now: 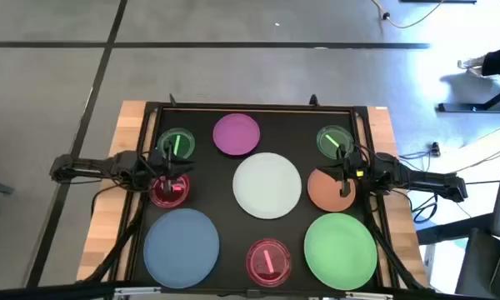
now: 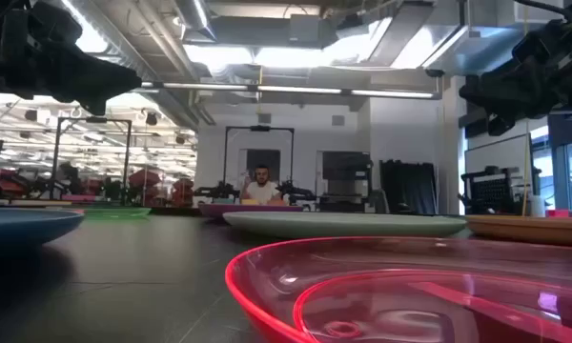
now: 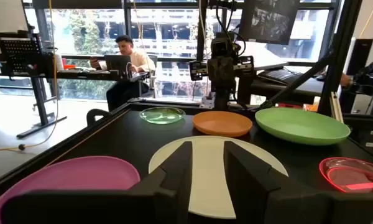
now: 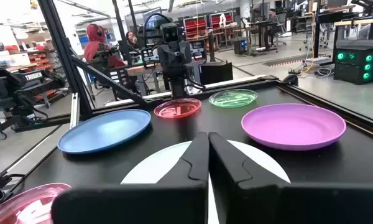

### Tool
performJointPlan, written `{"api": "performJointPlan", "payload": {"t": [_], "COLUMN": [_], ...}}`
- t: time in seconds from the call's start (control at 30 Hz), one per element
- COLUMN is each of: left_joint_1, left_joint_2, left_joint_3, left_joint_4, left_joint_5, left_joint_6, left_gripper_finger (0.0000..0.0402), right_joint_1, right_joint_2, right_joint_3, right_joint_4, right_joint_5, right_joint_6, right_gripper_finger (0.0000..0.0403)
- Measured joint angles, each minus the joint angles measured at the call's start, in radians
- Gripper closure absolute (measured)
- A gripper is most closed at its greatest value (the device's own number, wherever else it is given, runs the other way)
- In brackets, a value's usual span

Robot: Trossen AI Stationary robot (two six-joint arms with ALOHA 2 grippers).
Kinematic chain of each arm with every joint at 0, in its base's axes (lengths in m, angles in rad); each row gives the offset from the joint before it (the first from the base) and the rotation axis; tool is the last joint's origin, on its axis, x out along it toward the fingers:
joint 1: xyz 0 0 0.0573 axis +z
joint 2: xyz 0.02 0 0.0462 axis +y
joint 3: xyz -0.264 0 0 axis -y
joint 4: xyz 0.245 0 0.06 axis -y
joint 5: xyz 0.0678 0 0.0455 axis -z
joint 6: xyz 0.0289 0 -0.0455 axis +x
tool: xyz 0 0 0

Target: Stack plastic plates

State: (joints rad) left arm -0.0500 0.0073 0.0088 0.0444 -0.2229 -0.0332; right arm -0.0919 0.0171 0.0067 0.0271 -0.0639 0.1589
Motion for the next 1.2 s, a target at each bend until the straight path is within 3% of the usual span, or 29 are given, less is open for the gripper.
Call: {"api": "performJointPlan", "payload": {"t": [1.1, 1.2], "left_joint_1": [0.000, 0.000], "left_joint_2": [0.000, 0.000], "left_joint_3": [0.000, 0.000], "left_joint_4": [0.000, 0.002], "left_joint_5": [0.000, -0.024], "left_joint_6": [0.000, 0.109], "left_gripper_finger": [0.0317, 0.0317], "right_joint_1": [0.000, 0.000], "right_joint_2": [0.000, 0.000], "right_joint_3": [0.000, 0.000], "right_joint_4": [0.000, 0.000], "right_joint_5": [0.000, 0.000], "right_joint_6": [0.000, 0.000], "right_gripper_finger": [0.0402, 0.0402]}}
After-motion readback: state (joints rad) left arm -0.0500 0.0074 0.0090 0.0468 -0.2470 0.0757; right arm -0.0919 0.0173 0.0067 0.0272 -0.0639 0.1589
